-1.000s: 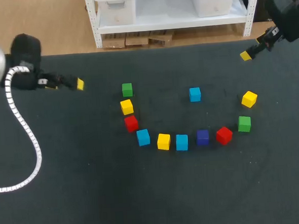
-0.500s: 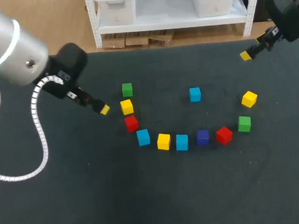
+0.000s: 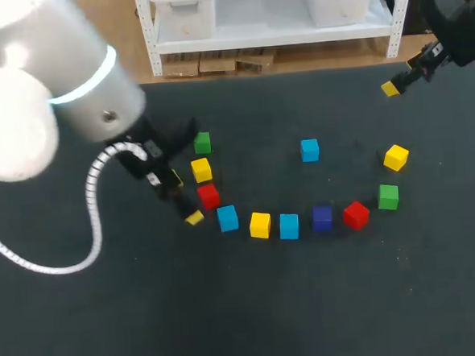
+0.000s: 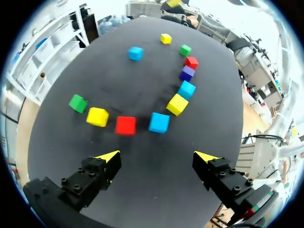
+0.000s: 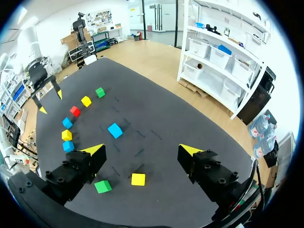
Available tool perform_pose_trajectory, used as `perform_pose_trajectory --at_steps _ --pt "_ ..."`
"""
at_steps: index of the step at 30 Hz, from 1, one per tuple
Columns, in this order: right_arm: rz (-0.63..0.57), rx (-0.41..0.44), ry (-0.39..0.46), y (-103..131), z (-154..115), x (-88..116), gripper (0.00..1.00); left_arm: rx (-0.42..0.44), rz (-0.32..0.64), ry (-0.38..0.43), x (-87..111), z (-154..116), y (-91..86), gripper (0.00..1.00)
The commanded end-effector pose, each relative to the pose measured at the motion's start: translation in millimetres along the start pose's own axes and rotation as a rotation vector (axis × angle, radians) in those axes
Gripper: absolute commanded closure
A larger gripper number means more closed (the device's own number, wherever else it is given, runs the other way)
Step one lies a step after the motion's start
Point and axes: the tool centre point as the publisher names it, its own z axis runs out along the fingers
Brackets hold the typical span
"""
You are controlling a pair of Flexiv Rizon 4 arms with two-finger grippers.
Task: Place the blue cubes, place green cubes on the blue cubes, place the yellow cubes on the green cubes, then place the red cubes on the yellow cubes, and place purple cube on the red cubes.
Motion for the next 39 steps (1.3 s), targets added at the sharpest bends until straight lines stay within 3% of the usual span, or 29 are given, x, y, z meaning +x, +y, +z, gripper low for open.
perform_pose_trajectory --at_steps 1,7,13,26,39 --pt "-0.001 0.0 -0.002 0.1 0.1 0.5 0.0 -0.031 0.001 0.08 -15.0 24.7 -10.0 0.0" --pt "-0.001 0.0 -0.002 0.1 0.1 0.5 0.0 -0.004 0.065 0.094 -26.7 37.2 -33.5 0.0" --pt "-0.001 0.0 -0.002 0.1 0.1 0.5 0.0 0.03 0.152 0.111 -25.9 45.4 -43.8 0.0" --pt "-0.001 0.0 -0.002 0.1 0.1 0.5 0.0 -0.03 0.277 0.111 -29.7 49.4 -23.2 0.0" --pt "-0.001 0.0 -0.002 0.1 0.1 0.5 0.0 0.041 0.309 0.157 -33.1 75.3 -23.9 0.0"
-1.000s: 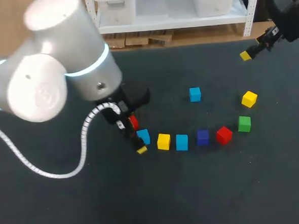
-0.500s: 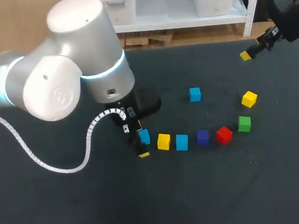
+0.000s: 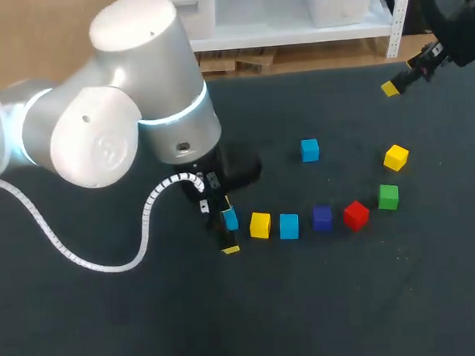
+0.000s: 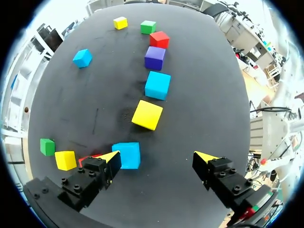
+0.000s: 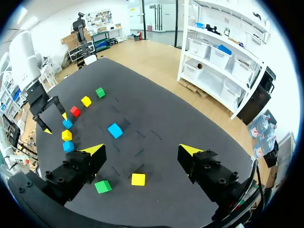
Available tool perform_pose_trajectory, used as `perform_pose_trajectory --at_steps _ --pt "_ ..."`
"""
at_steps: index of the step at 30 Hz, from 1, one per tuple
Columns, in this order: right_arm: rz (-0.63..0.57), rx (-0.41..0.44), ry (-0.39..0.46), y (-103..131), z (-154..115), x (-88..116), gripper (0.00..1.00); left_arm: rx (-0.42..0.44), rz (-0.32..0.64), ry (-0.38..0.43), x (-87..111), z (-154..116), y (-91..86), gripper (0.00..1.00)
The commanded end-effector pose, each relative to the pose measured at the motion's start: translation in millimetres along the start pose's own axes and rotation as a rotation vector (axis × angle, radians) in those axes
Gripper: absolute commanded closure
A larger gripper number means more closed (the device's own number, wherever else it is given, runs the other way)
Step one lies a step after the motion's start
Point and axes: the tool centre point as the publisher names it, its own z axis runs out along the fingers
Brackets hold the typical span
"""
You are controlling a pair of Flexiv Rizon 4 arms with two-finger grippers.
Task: Place the blue cubes, place green cubes on the blue cubes, place the yellow cubes on the green cubes, then place the red cubes on the yellow cubes, and place purple cube on the red cubes.
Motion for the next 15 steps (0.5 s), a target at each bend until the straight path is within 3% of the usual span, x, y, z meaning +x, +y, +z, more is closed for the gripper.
perform_pose_trajectory --at_steps 1,9,15 --pt "-0.001 0.0 -0.002 0.1 0.1 0.5 0.0 0.018 0.009 0.016 -5.2 11.9 8.2 0.0" --pt "-0.001 0.0 -0.002 0.1 0.1 0.5 0.0 -0.001 0.007 0.041 -0.5 19.5 18.3 0.0" --pt "-0.001 0.0 -0.002 0.1 0.1 0.5 0.0 -0.029 -0.016 0.022 1.0 9.1 24.1 0.0"
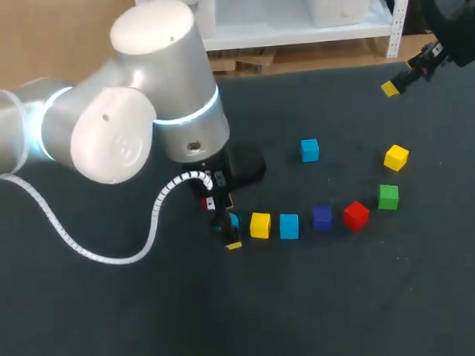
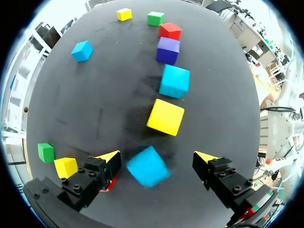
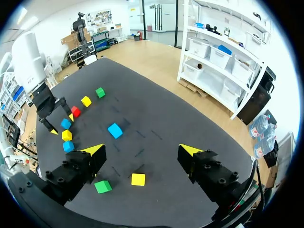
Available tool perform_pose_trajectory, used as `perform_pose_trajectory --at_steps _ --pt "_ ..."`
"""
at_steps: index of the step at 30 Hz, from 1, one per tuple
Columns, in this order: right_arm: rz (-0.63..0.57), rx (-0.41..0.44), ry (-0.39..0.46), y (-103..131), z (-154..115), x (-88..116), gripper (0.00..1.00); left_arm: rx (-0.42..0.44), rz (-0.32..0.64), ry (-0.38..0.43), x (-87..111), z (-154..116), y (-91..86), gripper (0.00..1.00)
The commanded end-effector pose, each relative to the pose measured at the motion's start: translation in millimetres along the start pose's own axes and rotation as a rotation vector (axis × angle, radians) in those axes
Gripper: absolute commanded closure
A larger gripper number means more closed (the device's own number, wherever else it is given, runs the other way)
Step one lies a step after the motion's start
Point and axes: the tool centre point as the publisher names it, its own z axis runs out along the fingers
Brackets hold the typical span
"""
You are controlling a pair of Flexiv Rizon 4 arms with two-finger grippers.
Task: Place the blue cubes, place green cubes on the blue cubes, place the yellow cubes on the green cubes, then place the red cubes on the yellow cubes, and place purple cube on the red cubes.
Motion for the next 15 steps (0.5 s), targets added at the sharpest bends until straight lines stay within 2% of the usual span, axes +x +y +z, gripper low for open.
perform_pose_trajectory --at_steps 1,3,4,5,6,7,8,10,11,15 --pt "-0.001 0.0 -0.002 0.1 0.1 0.5 0.0 -0.014 -0.01 -0.007 3.1 -5.8 3.4 0.0" --pt "-0.001 0.0 -0.002 0.1 0.1 0.5 0.0 -0.026 -0.013 -0.004 3.2 -6.0 5.8 0.0" --pt "-0.001 0.0 -0.002 0.1 0.1 0.5 0.0 -0.031 -0.009 -0.004 3.0 -6.1 6.0 0.04" --pt "-0.001 0.0 -0.002 0.1 0.1 0.5 0.0 -0.038 -0.005 -0.001 2.9 -6.4 6.1 0.18" --pt "-0.001 0.0 -0.002 0.1 0.1 0.5 0.0 -0.044 -0.003 0.002 2.7 -6.5 6.2 0.42" --pt "-0.001 0.0 -0.002 0.1 0.1 0.5 0.0 -0.044 -0.002 0.004 2.5 -6.2 6.3 0.54" --pt "-0.001 0.0 -0.002 0.1 0.1 0.5 0.0 -0.049 0.001 0.011 2.4 -5.4 6.4 0.58" --pt "-0.001 0.0 -0.002 0.1 0.1 0.5 0.0 -0.068 0.004 0.022 2.6 -3.6 6.6 0.8" --pt "-0.001 0.0 -0.002 0.1 0.1 0.5 0.0 -0.072 0.006 0.027 3.1 -2.6 6.4 0.87" --pt "-0.001 0.0 -0.002 0.1 0.1 0.5 0.0 -0.08 0.009 0.044 8.1 1.1 6.4 0.71"
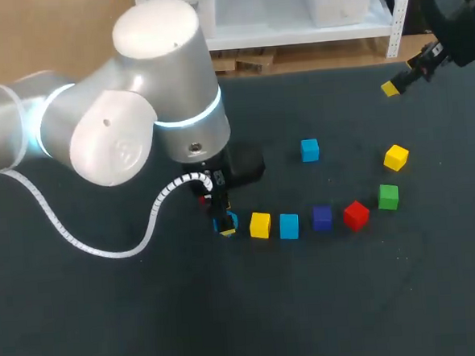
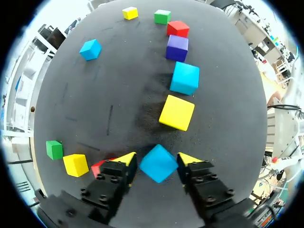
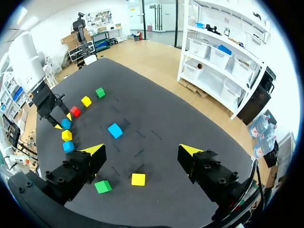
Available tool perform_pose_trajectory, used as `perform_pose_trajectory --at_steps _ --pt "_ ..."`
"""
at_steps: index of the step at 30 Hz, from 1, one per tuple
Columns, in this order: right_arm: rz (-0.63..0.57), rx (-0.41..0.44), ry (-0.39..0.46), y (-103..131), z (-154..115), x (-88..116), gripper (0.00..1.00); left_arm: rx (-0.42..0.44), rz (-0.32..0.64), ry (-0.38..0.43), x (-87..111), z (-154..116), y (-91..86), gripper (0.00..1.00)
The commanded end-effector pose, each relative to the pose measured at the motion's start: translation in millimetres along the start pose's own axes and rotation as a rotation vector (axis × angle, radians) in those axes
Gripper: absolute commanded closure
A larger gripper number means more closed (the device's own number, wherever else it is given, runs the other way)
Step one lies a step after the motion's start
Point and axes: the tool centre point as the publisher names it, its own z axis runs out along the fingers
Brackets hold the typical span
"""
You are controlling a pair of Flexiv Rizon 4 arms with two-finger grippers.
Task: Place the blue cubes, place green cubes on the blue cubes, place the yellow cubes on the green cubes, then place the red cubes on the yellow cubes, and place purple cube on the red cubes.
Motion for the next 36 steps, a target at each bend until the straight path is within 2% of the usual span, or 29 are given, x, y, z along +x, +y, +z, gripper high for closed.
perform_pose_trajectory --at_steps 1,4,5,6,19,30,36 --pt "-0.001 0.0 -0.002 0.1 0.1 0.5 0.0 -0.009 0.004 0.009 2.9 3.2 -2.3 0.72" --pt "-0.001 0.0 -0.002 0.1 0.1 0.5 0.0 -0.022 0.014 0.017 6.5 4.2 -0.7 0.78" --pt "-0.001 0.0 -0.002 0.1 0.1 0.5 0.0 -0.024 0.017 0.017 7.1 4.2 -0.3 0.84" --pt "-0.001 0.0 -0.002 0.1 0.1 0.5 0.0 -0.028 0.018 0.016 7.6 3.7 0.4 1.0" --pt "-0.001 0.0 -0.002 0.1 0.1 0.5 0.0 -0.016 -0.008 -0.011 -3.8 -10.7 11.6 1.0" --pt "-0.001 0.0 -0.002 0.1 0.1 0.5 0.0 -0.047 -0.079 -0.014 -32.0 -31.1 64.4 1.0" --pt "-0.001 0.0 -0.002 0.1 0.1 0.5 0.0 -0.052 -0.061 -0.018 -47.3 -35.9 79.9 1.0"
